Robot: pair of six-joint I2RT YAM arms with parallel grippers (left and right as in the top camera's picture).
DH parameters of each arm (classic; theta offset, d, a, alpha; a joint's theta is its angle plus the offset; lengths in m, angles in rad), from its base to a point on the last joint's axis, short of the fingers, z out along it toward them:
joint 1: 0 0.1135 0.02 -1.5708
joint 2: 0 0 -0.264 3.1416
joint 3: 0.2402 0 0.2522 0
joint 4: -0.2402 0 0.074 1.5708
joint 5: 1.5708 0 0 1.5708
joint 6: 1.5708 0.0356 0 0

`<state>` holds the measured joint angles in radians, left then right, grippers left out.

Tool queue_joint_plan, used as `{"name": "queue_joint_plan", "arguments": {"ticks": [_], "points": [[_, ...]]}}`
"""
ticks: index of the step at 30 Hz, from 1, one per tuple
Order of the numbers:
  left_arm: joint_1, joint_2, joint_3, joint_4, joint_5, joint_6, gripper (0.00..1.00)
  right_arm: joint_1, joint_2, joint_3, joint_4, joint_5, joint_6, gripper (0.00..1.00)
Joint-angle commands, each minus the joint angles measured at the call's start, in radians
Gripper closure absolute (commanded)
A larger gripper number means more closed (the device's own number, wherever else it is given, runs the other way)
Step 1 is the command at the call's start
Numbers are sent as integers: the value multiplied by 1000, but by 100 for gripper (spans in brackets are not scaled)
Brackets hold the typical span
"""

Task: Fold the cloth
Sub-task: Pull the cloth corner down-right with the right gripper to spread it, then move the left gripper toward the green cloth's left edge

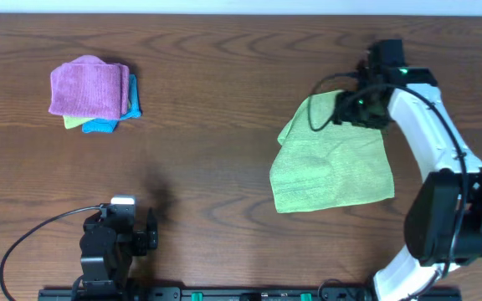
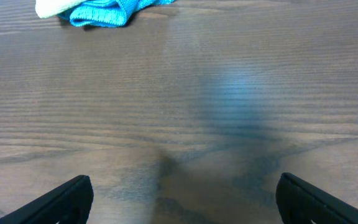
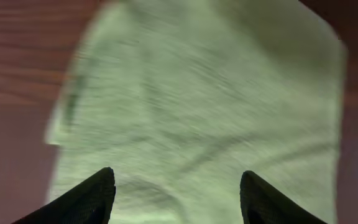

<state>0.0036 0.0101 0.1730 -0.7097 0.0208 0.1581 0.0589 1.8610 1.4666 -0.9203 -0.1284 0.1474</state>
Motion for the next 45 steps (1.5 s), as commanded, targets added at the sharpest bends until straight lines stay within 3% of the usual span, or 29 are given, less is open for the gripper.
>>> {"name": "queue_joint_plan", "arguments": {"ticks": [1,6,11,15,21,24,29,34,41,45], "points": [[-2,-6,-12,-17,-13,14,5,56,-31,26,17,-45,-41,35],[-2,-6,-11,-18,-120,124,5,86,-31,26,27,-45,-41,35],[-2,-6,-11,-13,-103,133,5,87,-31,26,14,-49,-41,35],[-2,-6,-11,-5,33,84,5,87,-31,26,-3,-60,-41,35],[-3,5,15,144,59,-136,5,87,-31,26,-23,-60,-41,36],[-3,72,93,195,59,-190,5,86,-31,26,-23,-60,-41,36],[-3,362,326,196,128,-204,5,86,-31,26,-22,-60,-40,36],[-4,778,656,175,275,-222,5,85,-31,26,-22,-60,-40,35],[-4,1270,1039,142,680,-243,5,16,-79,26,4,-33,16,37],[-4,1434,1061,272,822,-455,5,-86,-117,26,-4,-36,16,37]]}}
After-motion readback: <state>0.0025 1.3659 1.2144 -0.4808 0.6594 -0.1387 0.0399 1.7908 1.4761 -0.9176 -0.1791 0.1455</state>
